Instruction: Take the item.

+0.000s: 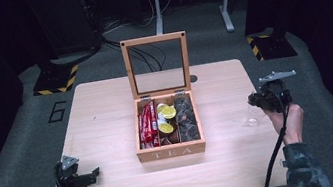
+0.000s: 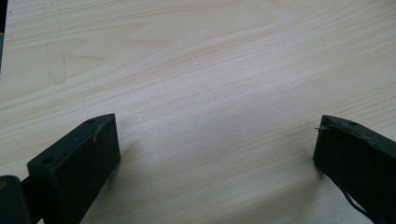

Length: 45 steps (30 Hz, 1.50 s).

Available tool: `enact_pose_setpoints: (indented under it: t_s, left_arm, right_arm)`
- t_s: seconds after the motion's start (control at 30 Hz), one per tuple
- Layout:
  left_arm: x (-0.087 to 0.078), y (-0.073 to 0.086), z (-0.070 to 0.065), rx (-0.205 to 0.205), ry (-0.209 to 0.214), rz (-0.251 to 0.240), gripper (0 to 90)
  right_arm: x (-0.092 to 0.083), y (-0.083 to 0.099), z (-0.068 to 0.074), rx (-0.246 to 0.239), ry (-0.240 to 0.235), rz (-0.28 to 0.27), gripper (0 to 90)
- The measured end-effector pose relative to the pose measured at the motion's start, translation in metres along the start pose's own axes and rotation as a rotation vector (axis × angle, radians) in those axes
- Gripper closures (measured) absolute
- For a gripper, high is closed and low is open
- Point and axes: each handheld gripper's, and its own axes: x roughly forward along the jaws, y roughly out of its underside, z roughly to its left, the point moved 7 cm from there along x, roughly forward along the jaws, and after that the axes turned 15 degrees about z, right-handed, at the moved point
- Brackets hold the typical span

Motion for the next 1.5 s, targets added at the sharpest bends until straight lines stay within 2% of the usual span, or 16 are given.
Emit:
enact_pose_setpoints:
  t_s: [0.27, 0.53, 1.07, 1.5]
  left_arm:
    - [0.000, 0.000, 0.000, -0.001, -0.001, -0.002, 0.3]
    - [0.000, 0.000, 0.000, -0.002, -0.001, -0.006, 0.3]
    - [0.000, 0.000, 0.000, -0.001, -0.002, -0.005, 0.3]
    - [0.000, 0.000, 0.000, -0.002, -0.002, -0.006, 0.3]
  right_arm:
    - [0.012, 0.005, -0.012, 0.047, -0.001, 0.027, 78.1]
    - [0.024, 0.009, -0.019, 0.061, 0.002, 0.052, 78.2]
    - [0.049, 0.021, -0.026, 0.097, -0.008, 0.102, 78.2]
    - [0.062, 0.028, -0.029, 0.123, -0.021, 0.138, 78.0]
